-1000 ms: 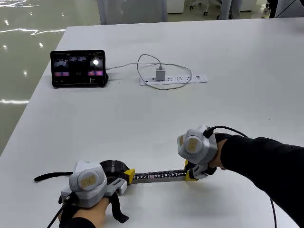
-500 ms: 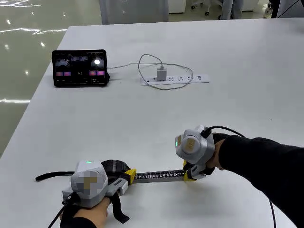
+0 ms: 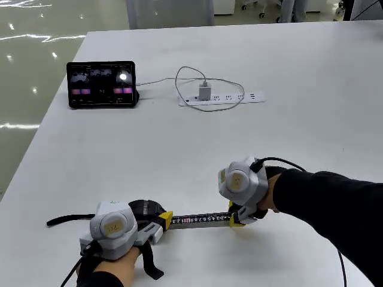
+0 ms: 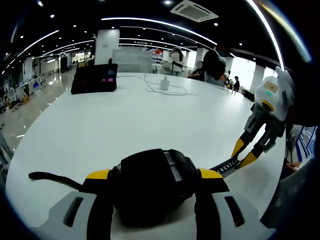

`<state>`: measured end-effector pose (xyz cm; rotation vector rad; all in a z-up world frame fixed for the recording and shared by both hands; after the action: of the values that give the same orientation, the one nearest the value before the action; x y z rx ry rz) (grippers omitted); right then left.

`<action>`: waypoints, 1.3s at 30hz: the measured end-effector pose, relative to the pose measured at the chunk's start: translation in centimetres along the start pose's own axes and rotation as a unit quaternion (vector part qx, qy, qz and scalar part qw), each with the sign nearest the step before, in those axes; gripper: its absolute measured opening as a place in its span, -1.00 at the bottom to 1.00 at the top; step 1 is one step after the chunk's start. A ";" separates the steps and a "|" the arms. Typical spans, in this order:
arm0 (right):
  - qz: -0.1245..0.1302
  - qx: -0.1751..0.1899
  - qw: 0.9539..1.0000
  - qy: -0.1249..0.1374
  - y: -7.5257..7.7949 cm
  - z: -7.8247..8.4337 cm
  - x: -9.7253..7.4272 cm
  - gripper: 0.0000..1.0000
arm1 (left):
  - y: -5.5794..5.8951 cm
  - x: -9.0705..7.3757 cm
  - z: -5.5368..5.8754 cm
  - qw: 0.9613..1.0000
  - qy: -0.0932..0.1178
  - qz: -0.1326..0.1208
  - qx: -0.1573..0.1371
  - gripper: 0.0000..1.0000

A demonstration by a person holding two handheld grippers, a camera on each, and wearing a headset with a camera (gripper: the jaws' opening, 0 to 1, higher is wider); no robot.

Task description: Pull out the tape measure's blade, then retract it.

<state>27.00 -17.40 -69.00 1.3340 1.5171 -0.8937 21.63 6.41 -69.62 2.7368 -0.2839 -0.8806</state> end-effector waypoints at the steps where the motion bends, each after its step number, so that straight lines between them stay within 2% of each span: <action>1: 0.001 -0.003 1.000 0.002 0.0 0.0 0.0 -0.78 | 0.0 0.0 0.0 1.000 0.000 0.000 0.000 0.22; 6: 0.004 -0.001 1.000 0.014 0.1 0.0 0.1 -0.78 | 0.0 0.0 0.0 1.000 -0.001 0.000 0.000 0.22; 11: 0.003 -0.002 1.000 0.014 0.1 -0.2 0.1 -0.79 | 0.0 0.0 0.0 1.000 -0.002 0.000 0.000 0.22; 14: 0.002 0.015 1.000 0.018 0.2 -0.2 0.2 -0.79 | 0.0 0.0 0.0 1.000 -0.002 0.000 0.000 0.22; 18: 0.004 0.003 1.000 0.016 0.1 -0.4 0.3 -0.79 | 0.0 -0.1 -0.1 1.000 -0.003 0.001 -0.001 0.22; 24: 0.001 0.000 1.000 0.014 0.2 -0.7 0.3 -0.80 | 0.0 -0.1 -0.1 1.000 -0.009 0.003 -0.001 0.21; 39: -0.003 -0.003 1.000 0.018 0.4 -1.3 0.6 -0.80 | -0.1 0.0 -0.1 1.000 -0.009 0.004 -0.004 0.22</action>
<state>27.22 -15.96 -69.08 1.3493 1.5510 -0.8731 21.68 6.54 -69.51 2.7207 -0.2952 -0.9018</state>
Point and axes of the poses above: the centre of the closed fingertips' face, and the gripper's own axes: x roughly forward along the fingers, y roughly to its right, z roughly out of its underside, the point moved 10 cm from there along -x, roughly backward along the fingers, and after that the axes turned 12 degrees about -x, right-handed, at the moved point
